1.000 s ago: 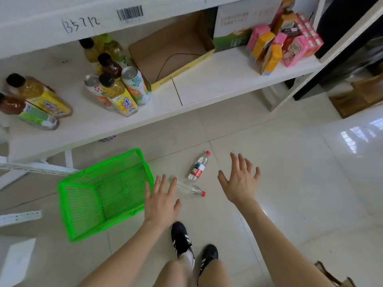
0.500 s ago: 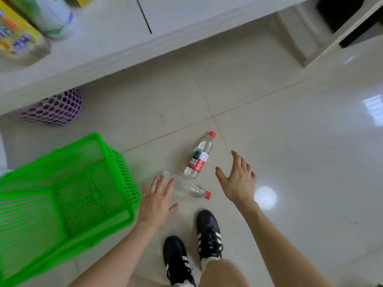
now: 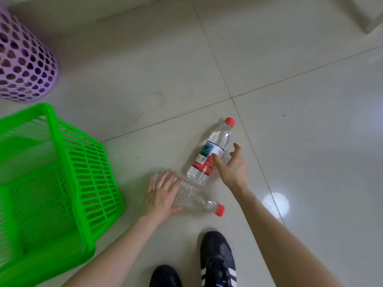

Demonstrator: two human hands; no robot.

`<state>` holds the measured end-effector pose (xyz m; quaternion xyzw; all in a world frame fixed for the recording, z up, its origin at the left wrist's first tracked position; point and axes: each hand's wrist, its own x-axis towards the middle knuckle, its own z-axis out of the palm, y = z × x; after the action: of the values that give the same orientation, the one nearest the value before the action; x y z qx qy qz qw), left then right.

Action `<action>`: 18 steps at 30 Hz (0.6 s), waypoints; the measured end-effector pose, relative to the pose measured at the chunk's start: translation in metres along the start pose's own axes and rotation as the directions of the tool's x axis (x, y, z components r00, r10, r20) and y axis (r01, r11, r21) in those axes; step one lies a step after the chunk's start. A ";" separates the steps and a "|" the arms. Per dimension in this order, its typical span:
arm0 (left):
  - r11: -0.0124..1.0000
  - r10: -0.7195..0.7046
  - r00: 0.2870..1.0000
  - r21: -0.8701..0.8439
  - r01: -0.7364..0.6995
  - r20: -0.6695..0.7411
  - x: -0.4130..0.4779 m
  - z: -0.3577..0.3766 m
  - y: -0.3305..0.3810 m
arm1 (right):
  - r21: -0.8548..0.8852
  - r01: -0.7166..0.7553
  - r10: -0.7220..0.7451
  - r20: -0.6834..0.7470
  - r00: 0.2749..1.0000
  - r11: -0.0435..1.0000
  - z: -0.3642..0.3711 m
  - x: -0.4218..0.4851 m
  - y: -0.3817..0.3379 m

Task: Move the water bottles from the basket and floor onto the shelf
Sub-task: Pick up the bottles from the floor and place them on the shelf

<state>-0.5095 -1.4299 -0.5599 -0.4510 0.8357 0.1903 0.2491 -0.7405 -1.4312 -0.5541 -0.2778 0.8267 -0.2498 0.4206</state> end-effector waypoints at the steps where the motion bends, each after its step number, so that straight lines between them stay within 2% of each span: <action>1: 1.000 0.016 1.000 -0.001 -0.016 -0.018 0.005 0.003 -0.002 | 0.033 -0.006 0.006 -0.001 1.000 0.999 0.006 0.007 0.001; 9: 0.984 0.147 0.982 -0.087 -0.158 -0.121 0.025 0.004 -0.018 | 0.236 -0.034 0.060 -0.105 0.993 0.971 0.034 0.052 -0.008; 15: 0.979 0.186 0.976 -0.062 -0.194 -0.112 0.022 0.009 -0.020 | 0.320 -0.075 0.103 -0.074 0.992 0.945 0.036 0.060 -0.002; 18: 0.976 0.195 0.979 -0.085 -0.199 -0.058 0.022 0.013 -0.021 | 0.387 -0.101 0.121 -0.027 0.992 0.917 0.034 0.059 0.000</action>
<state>-0.4988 -1.4478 -0.5852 -0.3814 0.8726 0.2406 0.1876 -0.7415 -1.4768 -0.6044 -0.1361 0.7863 -0.3898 0.4596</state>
